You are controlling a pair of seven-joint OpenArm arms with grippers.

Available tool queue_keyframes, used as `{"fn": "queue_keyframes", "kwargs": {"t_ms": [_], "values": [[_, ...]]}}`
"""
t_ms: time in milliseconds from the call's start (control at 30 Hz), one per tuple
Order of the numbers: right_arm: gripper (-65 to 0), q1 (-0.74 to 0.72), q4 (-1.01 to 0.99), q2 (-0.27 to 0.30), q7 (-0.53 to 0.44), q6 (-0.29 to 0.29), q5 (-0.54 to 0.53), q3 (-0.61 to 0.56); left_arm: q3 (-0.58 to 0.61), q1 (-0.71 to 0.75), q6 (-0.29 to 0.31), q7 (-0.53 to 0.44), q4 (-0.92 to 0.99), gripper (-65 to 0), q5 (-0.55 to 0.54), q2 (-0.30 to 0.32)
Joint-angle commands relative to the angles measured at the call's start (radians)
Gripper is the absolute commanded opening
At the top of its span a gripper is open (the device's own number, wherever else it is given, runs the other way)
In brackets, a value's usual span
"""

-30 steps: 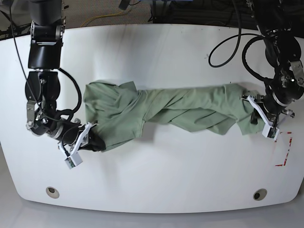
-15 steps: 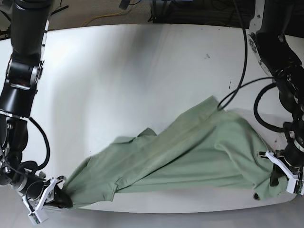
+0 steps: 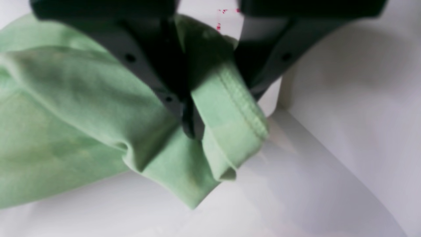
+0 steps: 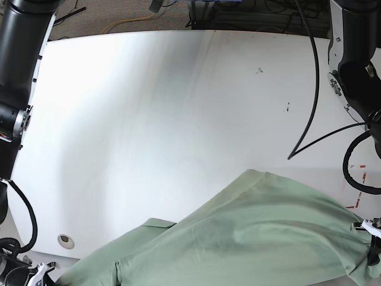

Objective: Fold the T-shirt properly
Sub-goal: 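Lift the shirt with both grippers and swing it across the table, then lay the shirt flat and release it with both grippers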

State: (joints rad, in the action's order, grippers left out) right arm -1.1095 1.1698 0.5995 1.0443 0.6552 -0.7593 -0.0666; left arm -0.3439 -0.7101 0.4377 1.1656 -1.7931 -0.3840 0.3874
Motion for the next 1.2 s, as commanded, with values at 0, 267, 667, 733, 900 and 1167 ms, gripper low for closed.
{"fn": "queue_keyframes", "kwargs": {"t_ms": [0, 267, 667, 733, 900, 1167], "values": [[-65.0, -0.005, 0.011, 0.015, -0.008, 0.001, -0.033, 0.009, -0.004, -0.029, -0.003, -0.026, -0.009, -65.0, -0.008, 0.017], [-65.0, 0.268, 0.083, 0.023, -0.008, 0.001, -0.136, 0.153, -0.004, 0.106, -0.003, -0.031, -0.014, -65.0, -0.016, 0.029], [-65.0, 0.785, 0.218, -0.04, -0.006, 0.001, -0.225, 0.383, -0.083, 0.485, -0.001, -0.082, -0.053, -65.0, -0.017, 0.002], [-65.0, 0.854, 0.247, -0.056, -0.006, 0.001, -0.236, 0.414, -0.091, 0.547, -0.001, -0.091, -0.053, -65.0, -0.017, 0.0], [-65.0, 1.021, 0.338, -0.1, -0.006, -0.001, -0.234, 0.471, -0.096, 0.692, -0.001, -0.094, -0.053, -65.0, -0.017, -0.003], [-65.0, 1.202, 0.405, -0.134, -0.006, -0.004, -0.231, 0.514, -0.097, 0.837, -0.001, -0.095, -0.043, -65.0, -0.008, -0.003]]}}
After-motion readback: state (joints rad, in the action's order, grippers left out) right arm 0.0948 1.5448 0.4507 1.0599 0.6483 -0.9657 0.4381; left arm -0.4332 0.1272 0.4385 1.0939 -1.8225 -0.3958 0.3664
